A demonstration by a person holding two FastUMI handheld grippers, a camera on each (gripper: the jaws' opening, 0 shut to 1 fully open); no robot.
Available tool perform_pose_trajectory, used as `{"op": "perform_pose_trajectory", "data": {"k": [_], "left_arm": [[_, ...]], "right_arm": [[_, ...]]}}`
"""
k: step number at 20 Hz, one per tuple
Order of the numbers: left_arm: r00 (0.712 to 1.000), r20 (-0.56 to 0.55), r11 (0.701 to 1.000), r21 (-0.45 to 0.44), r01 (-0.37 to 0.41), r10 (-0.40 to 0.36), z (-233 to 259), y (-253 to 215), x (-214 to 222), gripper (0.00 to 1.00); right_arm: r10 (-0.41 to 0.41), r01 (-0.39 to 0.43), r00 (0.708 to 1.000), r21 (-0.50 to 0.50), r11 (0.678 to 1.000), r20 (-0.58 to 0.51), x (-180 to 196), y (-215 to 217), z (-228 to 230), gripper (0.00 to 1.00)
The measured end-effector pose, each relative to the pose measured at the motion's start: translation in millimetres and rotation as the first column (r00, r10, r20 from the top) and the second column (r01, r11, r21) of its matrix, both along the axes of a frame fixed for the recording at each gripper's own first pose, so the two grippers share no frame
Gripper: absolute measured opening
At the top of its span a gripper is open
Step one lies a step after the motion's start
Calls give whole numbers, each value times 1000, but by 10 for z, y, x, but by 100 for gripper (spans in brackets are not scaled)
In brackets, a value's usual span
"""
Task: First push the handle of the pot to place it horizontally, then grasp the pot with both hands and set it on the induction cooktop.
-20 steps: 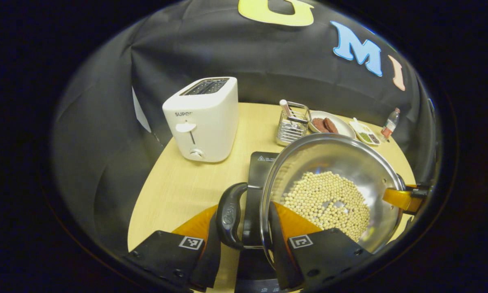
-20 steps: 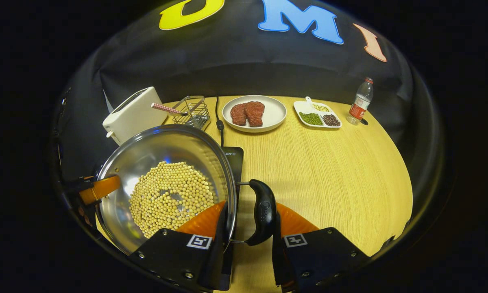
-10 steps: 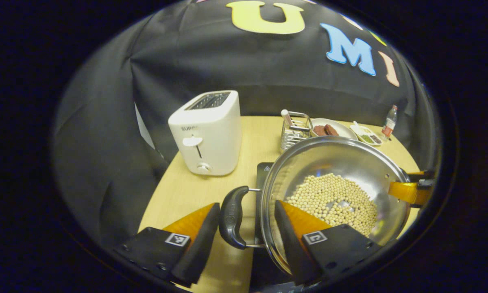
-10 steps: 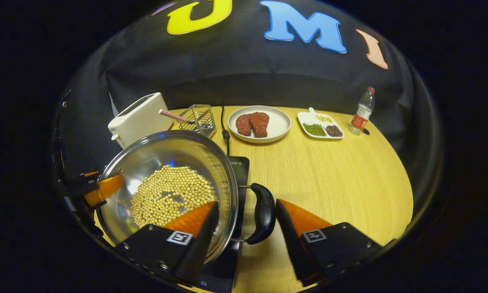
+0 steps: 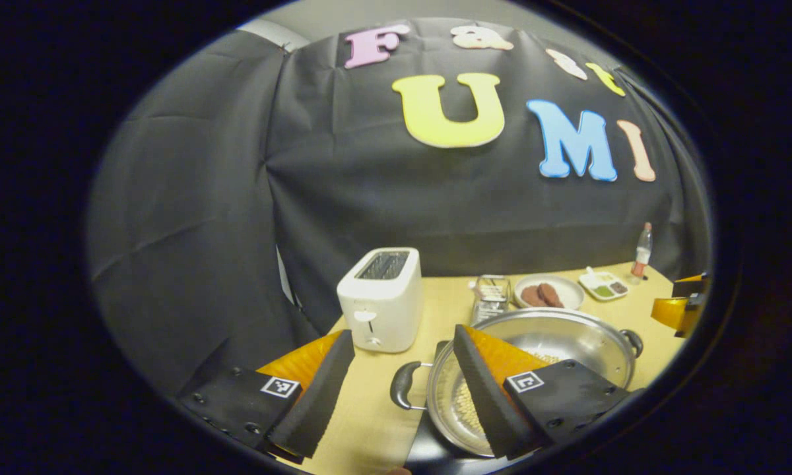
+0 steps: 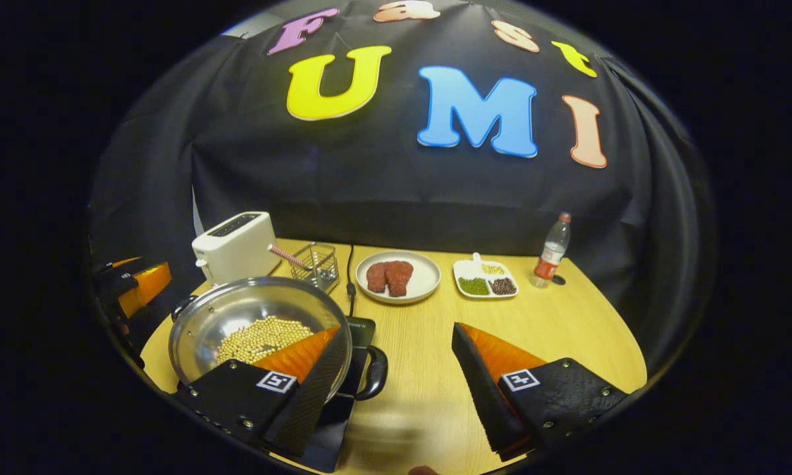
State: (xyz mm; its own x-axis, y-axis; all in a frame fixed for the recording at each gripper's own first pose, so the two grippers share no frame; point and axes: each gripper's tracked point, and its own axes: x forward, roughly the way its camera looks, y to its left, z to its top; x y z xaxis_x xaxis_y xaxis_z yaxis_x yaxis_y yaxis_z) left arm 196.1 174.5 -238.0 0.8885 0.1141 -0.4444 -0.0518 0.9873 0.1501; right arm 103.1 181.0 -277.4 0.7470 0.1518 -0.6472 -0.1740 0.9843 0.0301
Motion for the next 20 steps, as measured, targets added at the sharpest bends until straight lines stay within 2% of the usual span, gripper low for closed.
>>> {"op": "perform_pose_trajectory", "data": {"k": [5,6,7,10,13,14,15,17,20], "left_arm": [[991,126,998,-47,45,-38,739,-665,-249,98],[988,149,997,-52,59,-51,880,-814,-314,96],[984,171,996,-55,68,-58,1001,-949,-419,100],[969,234,993,-62,102,-85,1367,-1403,-729,98],[955,282,992,-51,113,-94,1598,-1779,-1060,100],[953,290,992,-53,112,-92,1675,-1874,-1173,92],[952,295,992,-57,108,-87,1719,-1955,-1295,98],[950,305,993,-70,94,-69,1796,-2060,-1500,100],[951,305,992,-89,87,-56,1913,-2141,-1741,98]], "right_arm": [[22,-20,987,-15,1000,159,-119,-489,683,97],[15,-12,983,-18,1000,183,-157,-617,805,97],[11,-9,979,-11,1000,206,-204,-711,918,97],[-2,-2,970,15,1000,242,-359,-1035,1183,97],[-31,19,963,48,999,269,-471,-1368,1347,97],[-33,19,959,52,998,280,-509,-1471,1366,97],[-28,14,958,51,999,286,-559,-1563,1394,97],[-13,-1,947,45,999,320,-636,-1688,1493,97],[-1,-27,928,71,997,373,-718,-1739,1699,97]]}}
